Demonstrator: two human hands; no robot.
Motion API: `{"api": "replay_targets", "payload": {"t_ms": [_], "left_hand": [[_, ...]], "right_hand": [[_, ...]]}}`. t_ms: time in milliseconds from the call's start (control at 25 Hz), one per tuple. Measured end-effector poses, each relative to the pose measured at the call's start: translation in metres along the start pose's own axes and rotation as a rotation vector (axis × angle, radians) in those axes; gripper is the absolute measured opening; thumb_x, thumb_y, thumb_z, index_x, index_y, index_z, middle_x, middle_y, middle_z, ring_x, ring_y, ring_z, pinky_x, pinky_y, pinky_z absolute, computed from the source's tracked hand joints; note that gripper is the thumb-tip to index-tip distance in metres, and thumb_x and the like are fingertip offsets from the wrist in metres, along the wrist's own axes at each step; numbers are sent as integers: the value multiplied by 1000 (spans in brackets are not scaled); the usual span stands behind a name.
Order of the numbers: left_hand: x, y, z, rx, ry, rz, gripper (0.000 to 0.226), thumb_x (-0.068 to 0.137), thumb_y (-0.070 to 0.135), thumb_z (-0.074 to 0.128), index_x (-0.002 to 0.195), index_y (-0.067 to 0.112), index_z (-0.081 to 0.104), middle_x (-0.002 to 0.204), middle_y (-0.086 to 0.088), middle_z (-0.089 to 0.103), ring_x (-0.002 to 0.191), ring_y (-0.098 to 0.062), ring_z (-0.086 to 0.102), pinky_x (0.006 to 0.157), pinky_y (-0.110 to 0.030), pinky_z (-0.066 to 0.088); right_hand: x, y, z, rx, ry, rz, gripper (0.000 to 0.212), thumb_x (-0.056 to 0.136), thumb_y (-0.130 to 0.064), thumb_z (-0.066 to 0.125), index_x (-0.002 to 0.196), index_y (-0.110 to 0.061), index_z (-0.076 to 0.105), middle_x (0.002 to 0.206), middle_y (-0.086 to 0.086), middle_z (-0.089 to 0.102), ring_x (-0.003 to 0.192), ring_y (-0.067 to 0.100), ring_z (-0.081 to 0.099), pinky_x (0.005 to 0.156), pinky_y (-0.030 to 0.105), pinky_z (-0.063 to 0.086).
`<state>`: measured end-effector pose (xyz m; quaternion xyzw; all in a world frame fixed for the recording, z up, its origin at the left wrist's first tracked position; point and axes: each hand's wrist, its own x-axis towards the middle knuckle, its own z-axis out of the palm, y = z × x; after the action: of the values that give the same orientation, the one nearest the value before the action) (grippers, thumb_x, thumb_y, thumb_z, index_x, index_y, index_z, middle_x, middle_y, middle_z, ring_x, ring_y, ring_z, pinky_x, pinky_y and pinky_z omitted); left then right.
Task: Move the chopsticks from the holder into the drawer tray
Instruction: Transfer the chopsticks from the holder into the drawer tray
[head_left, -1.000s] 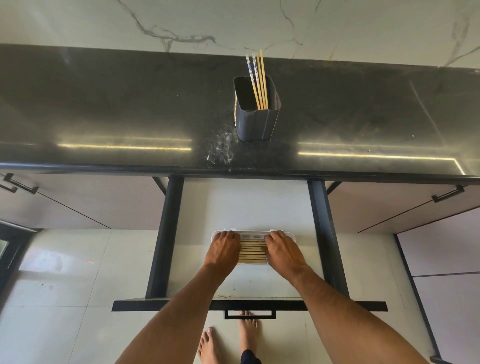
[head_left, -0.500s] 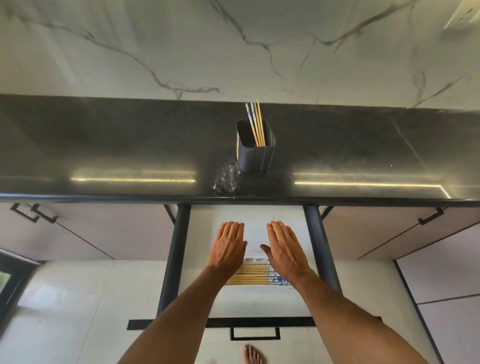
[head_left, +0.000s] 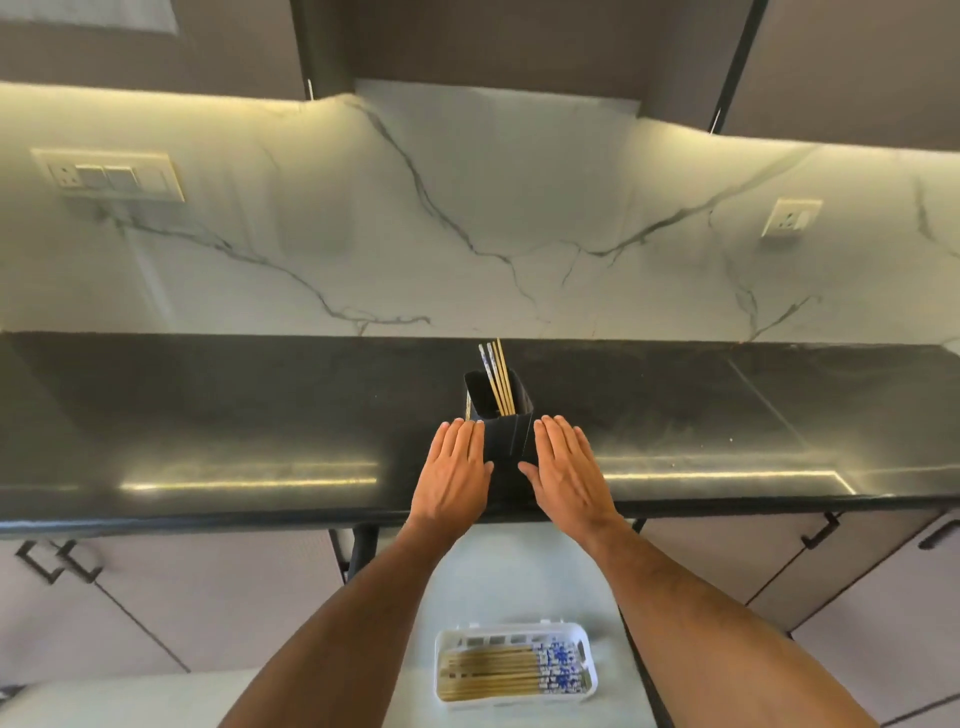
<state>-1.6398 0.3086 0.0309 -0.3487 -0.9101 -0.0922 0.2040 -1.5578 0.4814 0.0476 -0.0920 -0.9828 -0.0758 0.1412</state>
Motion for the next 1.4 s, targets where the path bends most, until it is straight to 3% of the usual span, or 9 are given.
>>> {"api": "replay_targets", "payload": {"t_ms": [160,400,600,800,1040,1200,1280,1320,1400], "left_hand": [[42,-10,-24,2,85,17,57,102,36,46,149,5,36,147,-13,48,139,-30,42,123,-47,25],[109,-23,-29,-17,232,77,71,82,32,77,135,4,39,128,-16,61,122,-33,56,115,-47,32],[157,-34,5,16,127,-14,60,96,32,63,144,1,45,140,-17,57,134,-33,50,120,-45,22],[201,-49,65,14,66,-78,56,105,34,46,150,4,37,152,-14,46,145,-30,38,125,-44,16],[233,-58,113,-28,-26,-108,46,97,24,60,138,7,51,137,-11,59,130,-28,52,120,-43,29],[248,-58,132,-104,-96,-118,34,99,19,53,132,13,51,128,-3,59,120,-21,55,116,-40,36],[254,-56,133,-203,-98,-158,27,100,21,54,127,15,53,121,-1,62,111,-19,60,108,-37,45],[257,-54,133,-276,-92,-194,23,100,21,55,122,17,54,116,0,64,103,-17,63,100,-35,51],[260,-51,130,-435,-95,-301,13,101,22,55,114,20,54,102,2,66,84,-10,65,80,-31,60]], "right_hand": [[40,5,-28,-4,76,4,67,104,-47,45,152,-3,39,155,19,46,146,34,41,119,50,37],[107,10,-30,-6,108,-28,65,105,-45,39,155,-4,34,157,19,42,148,34,37,121,50,34],[169,22,0,25,118,-60,67,104,-48,43,155,-4,34,157,19,43,148,33,38,122,49,33],[228,37,46,59,86,-67,67,103,-48,44,153,-4,37,156,19,45,147,33,41,121,47,34],[261,41,92,216,1,-82,64,99,-22,65,153,-7,36,155,14,47,145,29,42,122,41,33],[275,36,110,591,-66,80,49,106,-18,50,154,-14,38,150,6,51,141,21,46,116,34,40],[279,36,115,780,-95,169,32,107,-23,46,138,-24,53,131,-4,64,125,15,60,106,29,52],[282,36,117,862,-77,218,20,106,-24,47,120,-29,61,111,-13,69,109,10,67,90,21,57],[286,35,119,964,-21,279,16,103,-19,54,99,-30,64,84,-19,67,86,1,70,67,10,52]]}}
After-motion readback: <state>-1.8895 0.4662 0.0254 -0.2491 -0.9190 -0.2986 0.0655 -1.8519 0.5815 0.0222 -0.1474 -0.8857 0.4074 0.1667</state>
